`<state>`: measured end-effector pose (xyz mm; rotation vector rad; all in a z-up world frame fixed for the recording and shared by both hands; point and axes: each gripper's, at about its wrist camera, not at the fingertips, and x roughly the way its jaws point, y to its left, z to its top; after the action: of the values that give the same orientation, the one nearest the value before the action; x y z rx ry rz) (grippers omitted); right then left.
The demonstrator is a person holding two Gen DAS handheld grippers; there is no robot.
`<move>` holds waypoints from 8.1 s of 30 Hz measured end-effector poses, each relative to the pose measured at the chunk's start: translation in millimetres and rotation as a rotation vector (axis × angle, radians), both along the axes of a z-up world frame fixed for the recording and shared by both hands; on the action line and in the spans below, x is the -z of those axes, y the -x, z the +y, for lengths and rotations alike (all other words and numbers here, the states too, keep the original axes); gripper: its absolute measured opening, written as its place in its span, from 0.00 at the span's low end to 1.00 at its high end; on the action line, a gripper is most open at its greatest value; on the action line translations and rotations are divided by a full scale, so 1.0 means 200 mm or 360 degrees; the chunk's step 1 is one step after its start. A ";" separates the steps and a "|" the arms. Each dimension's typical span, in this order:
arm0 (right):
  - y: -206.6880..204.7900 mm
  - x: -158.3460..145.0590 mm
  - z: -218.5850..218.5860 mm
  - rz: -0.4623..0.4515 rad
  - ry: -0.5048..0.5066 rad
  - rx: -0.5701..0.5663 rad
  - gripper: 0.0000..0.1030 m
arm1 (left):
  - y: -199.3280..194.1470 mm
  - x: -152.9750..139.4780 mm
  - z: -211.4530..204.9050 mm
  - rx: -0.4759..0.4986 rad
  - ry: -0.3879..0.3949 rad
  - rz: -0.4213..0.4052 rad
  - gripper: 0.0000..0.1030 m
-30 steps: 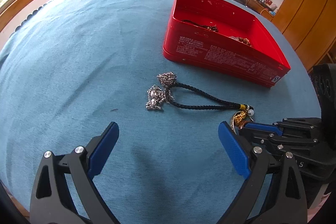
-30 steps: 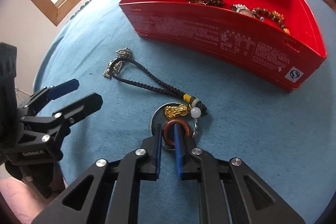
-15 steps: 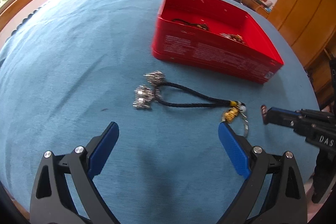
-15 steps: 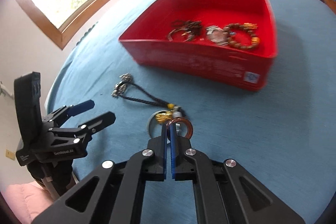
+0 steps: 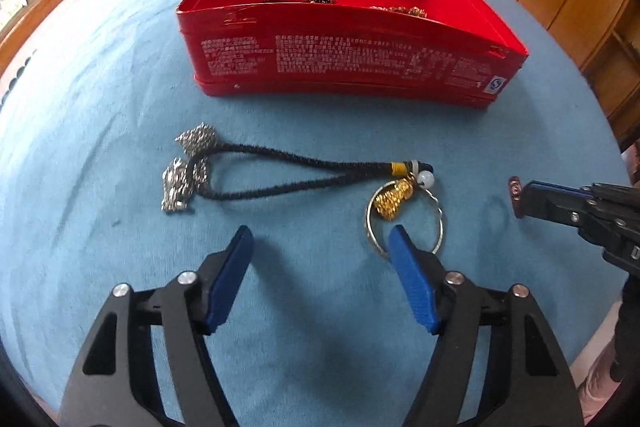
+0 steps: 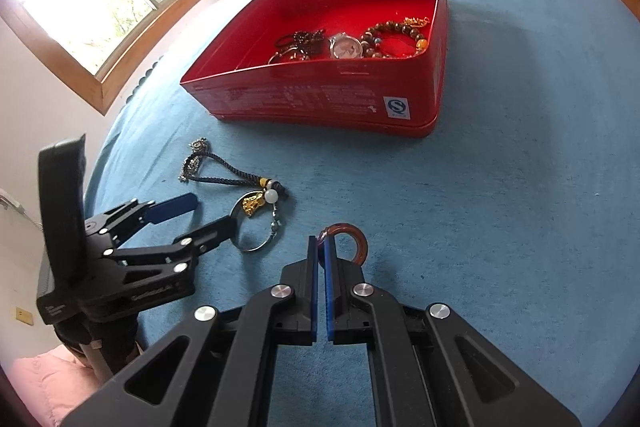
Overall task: Organize jewelry
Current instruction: 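Grasp the black cord of the pendant with the left tool and lift, then carry the cord pendant and red ring over the red tray with both tools, then open both tools to drop the pendant and red ring into the tray, then grasp the silver hoop ring on the table with the right tool, then grasp the silver chain with the left tool while the right tool holds the hoop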
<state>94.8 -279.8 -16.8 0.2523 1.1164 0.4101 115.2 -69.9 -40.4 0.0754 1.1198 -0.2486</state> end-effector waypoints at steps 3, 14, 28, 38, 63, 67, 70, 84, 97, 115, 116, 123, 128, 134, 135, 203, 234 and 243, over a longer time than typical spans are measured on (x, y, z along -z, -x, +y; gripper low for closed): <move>-0.01 0.02 -0.02 0.0009 -0.0022 0.0000 0.02 | -0.01 0.01 -0.05 0.0071 -0.0069 -0.0013 0.50; -0.03 0.07 -0.04 0.0028 -0.0061 -0.0015 0.02 | 0.06 0.00 0.07 0.0150 0.0017 0.0050 0.01; -0.05 0.11 0.01 0.0078 -0.0028 -0.0031 0.02 | 0.04 -0.07 0.18 0.0167 0.0113 0.0063 0.38; -0.06 0.11 0.02 0.0088 -0.0023 -0.0030 0.02 | -0.19 -0.01 0.03 0.0117 0.0102 0.0239 0.48; -0.06 0.10 0.01 0.0082 -0.0003 -0.0015 0.03 | -0.35 0.04 -0.06 -0.0023 0.0212 0.0270 0.02; -0.07 0.10 0.02 0.0096 0.0033 -0.0018 0.06 | -0.27 -0.01 -0.03 0.0035 0.0327 0.0221 0.02; -0.07 0.11 0.04 0.0111 0.0061 -0.0027 0.07 | -0.23 -0.08 -0.03 0.0061 0.0369 0.0164 0.02; -0.06 0.10 0.15 0.0058 0.0264 -0.0045 0.08 | -0.20 -0.11 -0.02 0.0077 0.0412 0.0139 0.02; -0.06 -0.25 0.00 -0.0197 0.0099 0.0040 0.08 | -0.17 -0.44 0.05 0.0105 0.0508 -0.0114 0.02; -0.66 -0.22 0.05 -0.0101 0.0072 0.0117 0.08 | -0.80 -0.40 -0.04 -0.0068 0.0298 -0.0177 0.02; -0.68 -0.22 0.05 -0.0096 0.0071 0.0120 0.08 | -0.81 -0.39 -0.04 -0.0078 0.0280 -0.0172 0.02; -0.72 -0.18 0.06 -0.0086 0.0106 0.0132 0.14 | -0.88 -0.30 -0.05 -0.0112 0.0159 -0.0128 0.05; -0.69 -0.22 0.03 -0.0122 0.0056 0.0148 0.14 | -0.86 -0.30 -0.04 -0.0118 0.0153 -0.0133 0.16; -0.54 -0.31 0.00 -0.0226 0.0016 0.0159 0.17 | -0.70 -0.42 -0.02 -0.0103 0.0173 -0.0226 0.31; -0.51 -0.32 -0.01 -0.0242 0.0012 0.0160 0.19 | -0.64 -0.45 0.00 -0.0096 0.0186 -0.0250 0.35; 0.04 0.10 0.58 -0.0023 0.0254 -0.0249 0.27 | 0.24 -0.14 0.65 -0.0424 0.0050 -0.0270 0.72; 0.12 0.03 0.16 -0.0098 0.0368 -0.0046 0.02 | -0.15 -0.08 0.43 -0.0257 -0.0093 -0.0154 0.79; 0.10 0.06 0.10 -0.0065 0.0314 -0.0022 0.03 | -0.28 -0.04 0.34 -0.0190 -0.0045 -0.0055 0.46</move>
<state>74.5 -259.5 -29.0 0.0625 1.1101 0.3132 171.6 -1.0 -33.3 0.0376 1.0893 -0.1247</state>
